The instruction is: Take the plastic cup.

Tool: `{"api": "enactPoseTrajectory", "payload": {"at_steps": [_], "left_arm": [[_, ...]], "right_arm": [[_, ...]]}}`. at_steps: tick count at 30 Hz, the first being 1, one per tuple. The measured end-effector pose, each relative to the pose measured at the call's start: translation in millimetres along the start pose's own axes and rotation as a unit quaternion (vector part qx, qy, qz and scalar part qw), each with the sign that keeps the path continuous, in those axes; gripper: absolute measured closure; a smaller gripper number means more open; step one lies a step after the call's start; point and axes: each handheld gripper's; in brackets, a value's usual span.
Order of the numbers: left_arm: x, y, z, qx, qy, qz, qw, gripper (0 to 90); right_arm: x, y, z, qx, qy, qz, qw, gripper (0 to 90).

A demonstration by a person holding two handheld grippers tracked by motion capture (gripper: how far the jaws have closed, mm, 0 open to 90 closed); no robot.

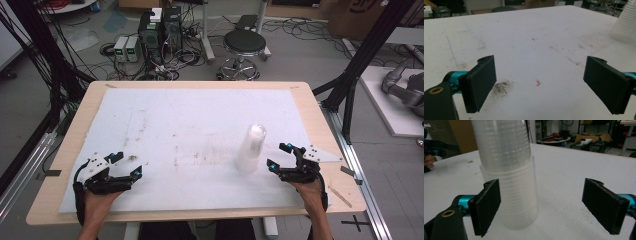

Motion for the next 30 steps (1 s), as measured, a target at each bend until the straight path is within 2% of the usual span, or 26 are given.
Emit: {"api": "enactPoseTrajectory", "payload": {"at_steps": [6,12,16,24,30], "left_arm": [[-0.6,1.0,-0.4,0.004,0.006,0.001,1.0,11.1],[-1.3,1.0,-0.5,0.007,0.007,-0.001,1.0,11.1],[-1.1,0.3,-0.5,0.001,0.009,-0.001,1.0,11.1],[-1.7,0.4,-0.7,0.003,0.009,0.001,1.0,11.1],[-1.9,0.4,-0.7,0.002,0.01,0.001,1.0,11.1]], "right_arm": [[9.9,0.1,-21.4,-0.006,-0.006,-0.01,0.9999,15.4],[15.0,1.5,-39.4,-0.004,-0.003,-0.036,0.9993,15.4],[16.0,1.2,-52.8,-0.004,0.001,-0.056,0.9984,15.4],[9.7,-0.3,-81.9,0.016,0.034,-0.101,0.9942,15.4],[-1.9,1.3,-95.6,0.03,0.058,-0.122,0.9904,15.4]]}}
Point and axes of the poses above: each handheld gripper's, and its own axes: x roughly backward along the jaws, z roughly out of its underside, y roughly to its left, and after that the axes turned 1 degree about x, right-handed
